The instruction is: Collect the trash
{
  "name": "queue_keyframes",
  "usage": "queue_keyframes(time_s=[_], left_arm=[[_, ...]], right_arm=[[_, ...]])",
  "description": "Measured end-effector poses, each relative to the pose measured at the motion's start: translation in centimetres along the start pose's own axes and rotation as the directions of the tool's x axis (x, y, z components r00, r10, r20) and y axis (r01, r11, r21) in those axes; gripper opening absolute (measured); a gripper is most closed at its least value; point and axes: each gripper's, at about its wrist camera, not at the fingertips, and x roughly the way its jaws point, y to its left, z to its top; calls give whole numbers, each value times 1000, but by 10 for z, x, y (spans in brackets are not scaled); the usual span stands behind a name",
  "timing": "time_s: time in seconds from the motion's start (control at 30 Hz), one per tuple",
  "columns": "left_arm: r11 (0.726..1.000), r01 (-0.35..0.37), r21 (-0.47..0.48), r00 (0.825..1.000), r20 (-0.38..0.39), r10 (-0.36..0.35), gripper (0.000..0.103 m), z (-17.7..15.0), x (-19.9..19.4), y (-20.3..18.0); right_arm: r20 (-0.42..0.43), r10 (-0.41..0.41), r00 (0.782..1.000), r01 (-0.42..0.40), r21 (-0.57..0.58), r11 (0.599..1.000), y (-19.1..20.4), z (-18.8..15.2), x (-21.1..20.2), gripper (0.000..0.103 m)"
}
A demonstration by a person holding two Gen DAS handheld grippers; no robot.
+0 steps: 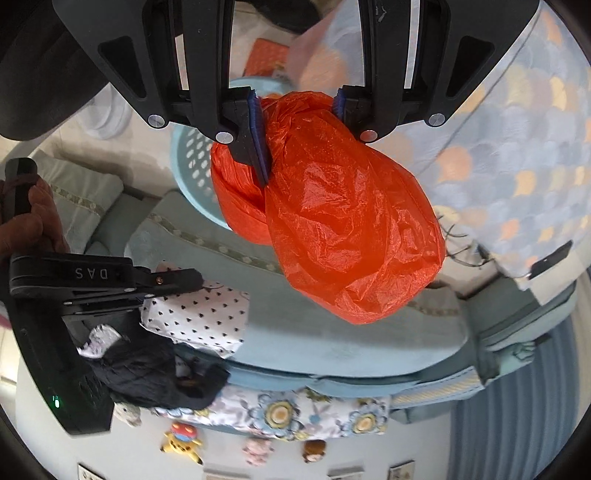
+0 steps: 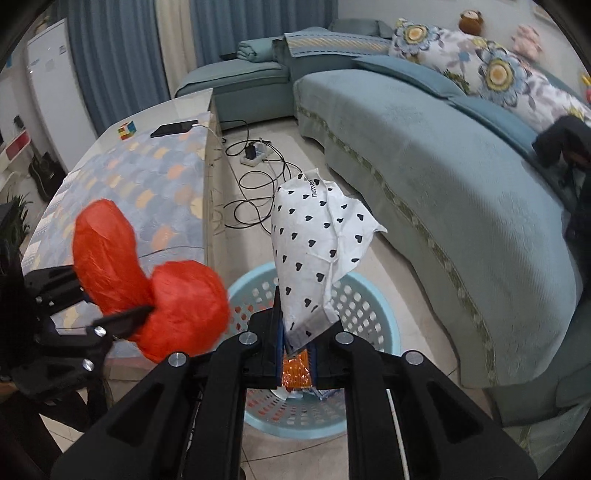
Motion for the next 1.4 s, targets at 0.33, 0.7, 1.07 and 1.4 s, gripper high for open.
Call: queue_keyframes(time_s=[0.33,0.7,1.07,1.4], left_arm=[[999,-2,35,1000,-19,3,28,10,8,-15],[999,-35,15,999,-26,36,62,17,12,-9],[996,-72,42,997,-3,73,72,5,-39,11],[990,-80,-112,989,118,94,95,-2,-103,26]], right_arm=[[-13,20,1000,-19,49,999,-17,-10,7,9],[38,35,999,-39,109,993,-29,-12,4,56],[193,-67,979,36,163,986,-12,-9,-34,77],[355,-252,900,132,328,935,44,-7,-93,95]])
